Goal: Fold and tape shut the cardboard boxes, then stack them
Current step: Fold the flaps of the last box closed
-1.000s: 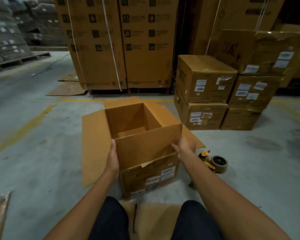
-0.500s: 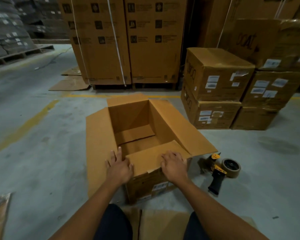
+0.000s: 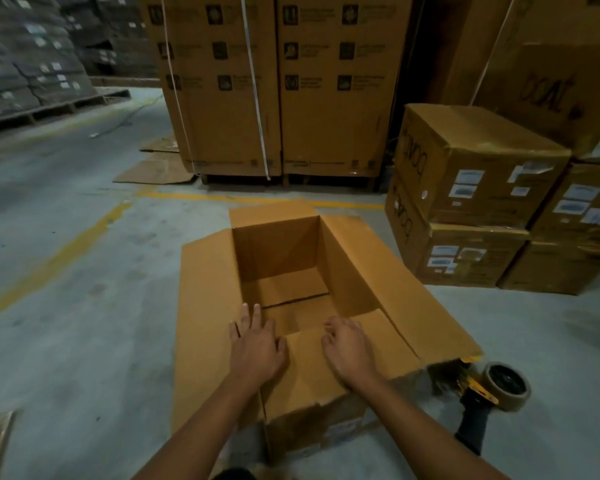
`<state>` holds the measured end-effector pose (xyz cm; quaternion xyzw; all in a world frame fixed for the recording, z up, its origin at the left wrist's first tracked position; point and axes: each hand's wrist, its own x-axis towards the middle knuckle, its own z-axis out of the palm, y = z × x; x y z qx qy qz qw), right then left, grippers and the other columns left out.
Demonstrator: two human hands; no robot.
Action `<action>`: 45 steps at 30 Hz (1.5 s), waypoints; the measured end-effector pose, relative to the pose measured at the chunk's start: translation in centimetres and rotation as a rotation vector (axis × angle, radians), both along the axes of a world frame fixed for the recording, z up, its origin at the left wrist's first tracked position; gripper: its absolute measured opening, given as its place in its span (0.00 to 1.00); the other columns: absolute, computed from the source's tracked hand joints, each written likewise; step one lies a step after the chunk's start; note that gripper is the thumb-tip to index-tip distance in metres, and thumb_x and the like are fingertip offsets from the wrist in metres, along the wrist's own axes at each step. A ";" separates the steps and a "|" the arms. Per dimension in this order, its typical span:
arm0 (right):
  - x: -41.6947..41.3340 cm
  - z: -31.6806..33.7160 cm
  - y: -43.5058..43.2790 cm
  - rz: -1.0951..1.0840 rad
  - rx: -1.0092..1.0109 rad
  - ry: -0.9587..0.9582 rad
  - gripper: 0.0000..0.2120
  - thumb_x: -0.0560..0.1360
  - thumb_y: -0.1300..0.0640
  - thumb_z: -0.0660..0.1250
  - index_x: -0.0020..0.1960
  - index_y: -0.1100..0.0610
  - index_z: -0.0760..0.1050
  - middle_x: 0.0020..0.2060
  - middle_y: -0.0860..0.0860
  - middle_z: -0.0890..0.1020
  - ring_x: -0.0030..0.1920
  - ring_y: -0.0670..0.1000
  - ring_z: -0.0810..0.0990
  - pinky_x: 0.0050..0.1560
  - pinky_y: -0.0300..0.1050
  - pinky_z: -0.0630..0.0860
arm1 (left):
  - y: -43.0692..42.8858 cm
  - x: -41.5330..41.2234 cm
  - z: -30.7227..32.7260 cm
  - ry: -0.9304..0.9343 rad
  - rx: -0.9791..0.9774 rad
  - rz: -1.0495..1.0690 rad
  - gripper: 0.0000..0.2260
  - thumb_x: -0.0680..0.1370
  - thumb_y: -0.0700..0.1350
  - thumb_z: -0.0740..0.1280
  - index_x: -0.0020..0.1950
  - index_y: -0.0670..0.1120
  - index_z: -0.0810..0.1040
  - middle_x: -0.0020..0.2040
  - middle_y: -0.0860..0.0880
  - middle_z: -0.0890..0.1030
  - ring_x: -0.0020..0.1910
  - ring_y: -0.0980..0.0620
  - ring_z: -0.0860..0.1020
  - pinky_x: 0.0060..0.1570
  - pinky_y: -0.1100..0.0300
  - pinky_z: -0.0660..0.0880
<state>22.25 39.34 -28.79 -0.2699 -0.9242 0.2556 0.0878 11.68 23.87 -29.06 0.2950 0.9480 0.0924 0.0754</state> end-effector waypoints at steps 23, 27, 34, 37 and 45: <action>-35.5 -0.7 13.3 0.183 0.153 -0.066 0.31 0.83 0.47 0.60 0.81 0.54 0.54 0.81 0.55 0.55 0.81 0.56 0.48 0.77 0.55 0.56 | 13.2 -36.7 -2.2 0.087 0.160 0.228 0.30 0.84 0.59 0.53 0.79 0.43 0.52 0.71 0.34 0.68 0.68 0.35 0.69 0.66 0.40 0.67; -36.1 -2.7 14.4 0.266 0.288 -0.298 0.37 0.83 0.40 0.56 0.82 0.50 0.39 0.80 0.56 0.37 0.80 0.58 0.35 0.77 0.61 0.56 | 13.5 -37.0 -2.2 0.017 0.448 0.283 0.28 0.84 0.56 0.56 0.79 0.45 0.54 0.74 0.37 0.66 0.69 0.36 0.70 0.66 0.41 0.68; -35.1 1.3 13.2 0.215 0.070 -0.171 0.35 0.81 0.46 0.64 0.81 0.54 0.51 0.80 0.56 0.55 0.79 0.60 0.55 0.76 0.55 0.60 | 11.1 -36.0 0.1 -0.471 1.392 0.478 0.28 0.85 0.49 0.59 0.82 0.53 0.50 0.76 0.46 0.66 0.71 0.42 0.70 0.66 0.44 0.70; -33.6 4.1 12.0 0.099 0.070 0.087 0.40 0.79 0.51 0.67 0.82 0.50 0.46 0.80 0.54 0.54 0.78 0.58 0.58 0.75 0.55 0.64 | 11.2 -34.8 3.1 -0.632 1.608 0.526 0.16 0.86 0.53 0.54 0.69 0.47 0.69 0.51 0.44 0.81 0.51 0.44 0.79 0.47 0.53 0.73; -28.7 4.8 10.5 0.188 0.386 -0.230 0.18 0.75 0.60 0.64 0.65 0.53 0.72 0.65 0.54 0.71 0.66 0.59 0.68 0.65 0.59 0.69 | 8.7 -30.1 1.6 -0.309 0.922 0.088 0.09 0.80 0.42 0.68 0.44 0.49 0.86 0.54 0.49 0.85 0.64 0.44 0.77 0.57 0.63 0.70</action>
